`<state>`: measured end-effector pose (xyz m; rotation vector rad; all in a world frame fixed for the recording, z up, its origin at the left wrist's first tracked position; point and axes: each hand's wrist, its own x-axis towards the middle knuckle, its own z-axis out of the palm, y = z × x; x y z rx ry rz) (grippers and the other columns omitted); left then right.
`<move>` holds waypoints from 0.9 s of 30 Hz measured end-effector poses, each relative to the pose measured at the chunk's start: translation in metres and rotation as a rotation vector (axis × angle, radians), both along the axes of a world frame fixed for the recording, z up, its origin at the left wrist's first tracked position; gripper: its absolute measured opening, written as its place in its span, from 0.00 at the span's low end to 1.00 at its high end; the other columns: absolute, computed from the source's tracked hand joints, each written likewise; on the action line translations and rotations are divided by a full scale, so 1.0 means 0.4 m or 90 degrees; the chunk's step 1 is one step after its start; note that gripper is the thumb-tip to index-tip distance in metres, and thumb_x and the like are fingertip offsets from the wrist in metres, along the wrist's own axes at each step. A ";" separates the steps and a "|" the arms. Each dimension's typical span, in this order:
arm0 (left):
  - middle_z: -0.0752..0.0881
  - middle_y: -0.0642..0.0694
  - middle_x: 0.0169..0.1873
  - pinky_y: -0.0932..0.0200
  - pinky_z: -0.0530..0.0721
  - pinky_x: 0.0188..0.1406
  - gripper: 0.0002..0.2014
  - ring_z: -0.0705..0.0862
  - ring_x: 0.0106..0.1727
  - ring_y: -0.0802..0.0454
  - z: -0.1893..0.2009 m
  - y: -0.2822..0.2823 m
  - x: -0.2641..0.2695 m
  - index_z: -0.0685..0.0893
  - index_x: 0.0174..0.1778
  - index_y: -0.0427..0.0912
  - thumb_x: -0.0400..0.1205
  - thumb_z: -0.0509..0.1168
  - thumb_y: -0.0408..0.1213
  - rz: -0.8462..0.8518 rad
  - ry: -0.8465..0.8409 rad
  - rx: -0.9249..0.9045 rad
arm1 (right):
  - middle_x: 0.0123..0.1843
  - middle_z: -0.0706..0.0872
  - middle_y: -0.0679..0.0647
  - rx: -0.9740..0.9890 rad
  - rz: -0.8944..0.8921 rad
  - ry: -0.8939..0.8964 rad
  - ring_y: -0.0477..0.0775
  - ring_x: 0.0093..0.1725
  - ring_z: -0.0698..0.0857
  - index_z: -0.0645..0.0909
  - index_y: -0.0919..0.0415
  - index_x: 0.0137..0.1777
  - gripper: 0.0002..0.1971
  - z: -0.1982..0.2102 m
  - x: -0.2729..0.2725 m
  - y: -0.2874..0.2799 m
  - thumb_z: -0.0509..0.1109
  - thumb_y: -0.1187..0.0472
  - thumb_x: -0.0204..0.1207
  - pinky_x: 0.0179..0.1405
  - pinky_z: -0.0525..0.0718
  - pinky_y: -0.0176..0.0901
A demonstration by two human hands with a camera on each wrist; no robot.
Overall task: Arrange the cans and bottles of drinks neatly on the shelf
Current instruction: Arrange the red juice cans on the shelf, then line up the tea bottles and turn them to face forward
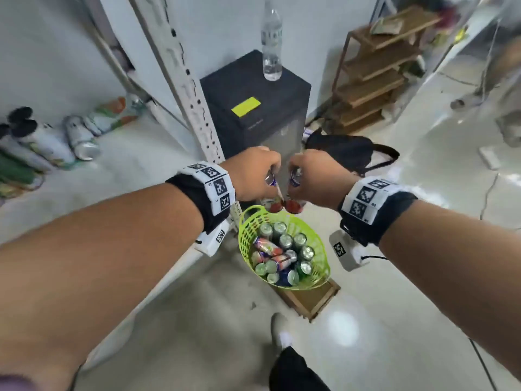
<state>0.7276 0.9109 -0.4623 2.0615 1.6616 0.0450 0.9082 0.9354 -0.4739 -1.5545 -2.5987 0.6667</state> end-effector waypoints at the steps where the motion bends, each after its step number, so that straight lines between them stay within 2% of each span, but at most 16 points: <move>1: 0.79 0.48 0.49 0.49 0.82 0.54 0.19 0.83 0.51 0.44 -0.068 0.012 0.012 0.84 0.54 0.44 0.74 0.83 0.44 0.001 -0.003 -0.031 | 0.45 0.85 0.60 -0.028 -0.013 -0.010 0.65 0.47 0.83 0.87 0.59 0.51 0.15 -0.071 0.011 0.013 0.81 0.55 0.67 0.46 0.82 0.51; 4: 0.80 0.46 0.52 0.46 0.84 0.55 0.19 0.85 0.51 0.42 -0.250 0.019 0.028 0.83 0.52 0.44 0.74 0.84 0.43 0.029 -0.006 -0.109 | 0.45 0.79 0.56 -0.106 -0.042 -0.027 0.64 0.48 0.83 0.86 0.57 0.55 0.19 -0.266 0.034 0.025 0.82 0.55 0.65 0.44 0.78 0.45; 9: 0.79 0.44 0.51 0.50 0.79 0.55 0.19 0.83 0.55 0.39 -0.532 -0.020 0.033 0.85 0.55 0.39 0.74 0.83 0.40 0.062 0.005 -0.190 | 0.56 0.83 0.65 -0.212 -0.053 -0.022 0.67 0.54 0.85 0.86 0.63 0.62 0.21 -0.560 0.047 -0.003 0.79 0.54 0.72 0.54 0.82 0.47; 11: 0.77 0.44 0.52 0.53 0.76 0.54 0.19 0.82 0.56 0.39 -0.628 -0.040 0.026 0.85 0.57 0.36 0.76 0.83 0.40 0.082 -0.001 -0.210 | 0.59 0.82 0.67 -0.245 -0.056 -0.028 0.67 0.57 0.84 0.85 0.64 0.65 0.23 -0.658 0.043 -0.021 0.78 0.51 0.75 0.58 0.83 0.50; 13: 0.78 0.42 0.56 0.50 0.79 0.58 0.18 0.82 0.57 0.39 -0.701 -0.056 0.016 0.84 0.58 0.38 0.77 0.81 0.40 0.097 0.008 -0.223 | 0.62 0.81 0.67 -0.257 -0.051 -0.057 0.67 0.60 0.82 0.82 0.64 0.66 0.23 -0.732 0.038 -0.039 0.75 0.50 0.78 0.59 0.83 0.52; 16: 0.79 0.41 0.62 0.49 0.82 0.58 0.17 0.82 0.59 0.40 -0.789 -0.078 0.000 0.83 0.58 0.41 0.78 0.79 0.38 0.107 0.021 -0.232 | 0.68 0.75 0.66 -0.267 -0.051 -0.120 0.70 0.66 0.80 0.79 0.61 0.70 0.20 -0.824 0.028 -0.068 0.73 0.59 0.79 0.58 0.82 0.53; 19: 0.79 0.38 0.64 0.48 0.82 0.62 0.14 0.82 0.62 0.39 -0.828 -0.103 -0.004 0.84 0.59 0.38 0.80 0.77 0.34 0.102 0.014 -0.241 | 0.69 0.74 0.66 -0.283 -0.033 -0.161 0.73 0.67 0.80 0.78 0.61 0.72 0.22 -0.857 0.020 -0.095 0.69 0.62 0.78 0.62 0.85 0.57; 22: 0.81 0.38 0.64 0.59 0.74 0.57 0.13 0.82 0.60 0.41 -0.828 -0.140 -0.007 0.85 0.62 0.37 0.82 0.74 0.33 0.084 0.006 -0.257 | 0.67 0.77 0.66 -0.293 0.000 -0.166 0.71 0.66 0.82 0.80 0.58 0.72 0.21 -0.841 0.000 -0.119 0.70 0.60 0.78 0.58 0.83 0.55; 24: 0.84 0.37 0.64 0.59 0.71 0.56 0.17 0.82 0.65 0.39 -0.795 -0.167 -0.022 0.85 0.66 0.38 0.82 0.75 0.35 0.073 -0.013 -0.260 | 0.65 0.81 0.64 -0.281 0.025 -0.162 0.70 0.64 0.83 0.81 0.57 0.71 0.22 -0.803 -0.029 -0.127 0.74 0.57 0.77 0.53 0.82 0.53; 27: 0.85 0.38 0.66 0.56 0.75 0.61 0.21 0.83 0.67 0.39 -0.705 -0.204 -0.077 0.86 0.69 0.40 0.81 0.77 0.40 0.097 -0.014 -0.251 | 0.65 0.83 0.65 -0.247 0.054 -0.140 0.69 0.63 0.84 0.81 0.58 0.70 0.22 -0.708 -0.088 -0.133 0.73 0.51 0.79 0.52 0.82 0.52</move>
